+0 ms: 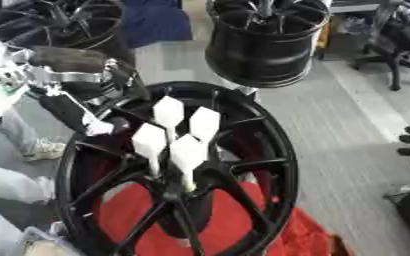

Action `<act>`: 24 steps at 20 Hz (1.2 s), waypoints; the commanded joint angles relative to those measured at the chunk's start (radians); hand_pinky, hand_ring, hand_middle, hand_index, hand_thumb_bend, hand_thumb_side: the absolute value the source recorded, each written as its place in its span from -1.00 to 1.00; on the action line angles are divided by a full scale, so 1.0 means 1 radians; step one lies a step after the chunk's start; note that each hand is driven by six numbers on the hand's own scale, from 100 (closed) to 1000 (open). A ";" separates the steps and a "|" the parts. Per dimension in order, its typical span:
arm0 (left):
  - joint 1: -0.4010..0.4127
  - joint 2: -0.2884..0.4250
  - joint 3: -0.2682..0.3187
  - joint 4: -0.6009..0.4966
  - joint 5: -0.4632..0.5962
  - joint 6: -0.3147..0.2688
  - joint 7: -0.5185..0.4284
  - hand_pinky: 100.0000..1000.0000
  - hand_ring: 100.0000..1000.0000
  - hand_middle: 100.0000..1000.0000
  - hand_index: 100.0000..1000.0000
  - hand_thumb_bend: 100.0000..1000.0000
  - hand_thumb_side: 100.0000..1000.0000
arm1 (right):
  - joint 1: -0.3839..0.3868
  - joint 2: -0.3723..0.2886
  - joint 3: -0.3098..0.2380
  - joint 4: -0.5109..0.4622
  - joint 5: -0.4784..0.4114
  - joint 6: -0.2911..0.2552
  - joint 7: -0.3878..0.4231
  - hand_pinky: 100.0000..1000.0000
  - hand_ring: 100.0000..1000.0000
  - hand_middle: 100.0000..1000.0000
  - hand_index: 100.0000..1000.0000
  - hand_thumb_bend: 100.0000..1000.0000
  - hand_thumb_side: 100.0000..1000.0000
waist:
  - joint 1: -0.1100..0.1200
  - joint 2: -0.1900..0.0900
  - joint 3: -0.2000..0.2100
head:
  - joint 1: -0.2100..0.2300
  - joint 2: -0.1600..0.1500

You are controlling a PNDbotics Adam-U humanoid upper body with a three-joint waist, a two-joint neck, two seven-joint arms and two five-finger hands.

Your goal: Pull the pin out of the wheel hub.

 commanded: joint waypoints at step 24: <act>-0.026 -0.038 -0.102 0.048 -0.106 -0.393 -0.233 -0.05 -0.04 0.50 0.79 -0.38 -0.09 | -0.006 -0.008 -0.001 -0.004 -0.006 -0.009 0.003 0.03 0.21 0.11 0.53 -1.00 0.17 | 0.009 -0.017 -0.018 | 0.004 -0.003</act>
